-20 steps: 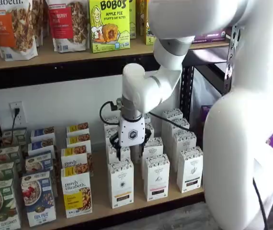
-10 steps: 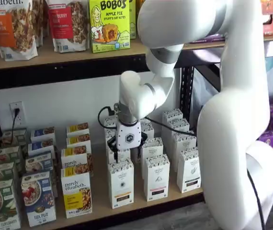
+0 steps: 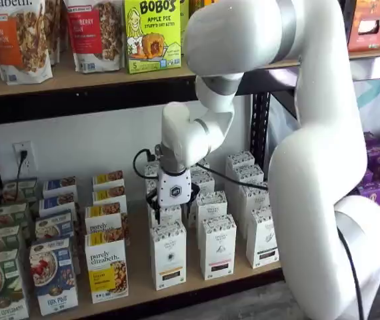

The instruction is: Pick up the white box with a yellow strip in the middle, on the bottom shelf, the fourth box from the left

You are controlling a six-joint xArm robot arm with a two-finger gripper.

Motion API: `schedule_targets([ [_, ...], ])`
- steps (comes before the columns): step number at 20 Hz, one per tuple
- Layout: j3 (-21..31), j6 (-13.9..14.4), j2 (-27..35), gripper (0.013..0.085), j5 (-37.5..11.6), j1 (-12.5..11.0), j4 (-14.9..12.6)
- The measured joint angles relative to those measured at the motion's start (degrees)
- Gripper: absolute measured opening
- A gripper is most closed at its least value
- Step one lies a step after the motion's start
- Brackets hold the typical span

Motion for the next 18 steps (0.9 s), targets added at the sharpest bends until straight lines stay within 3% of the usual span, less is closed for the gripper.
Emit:
schedule_targets([
  [3, -2.57, 1.33, 2.21, 0.0850, -0.27, -0.05, -1.49],
  [10, -7.05, 0.37, 5.75, 0.0850, 0.73, 0.24, -0.20],
  [18, -9.33, 1.92, 7.74, 0.0850, 1.53, 0.56, -1.54],
])
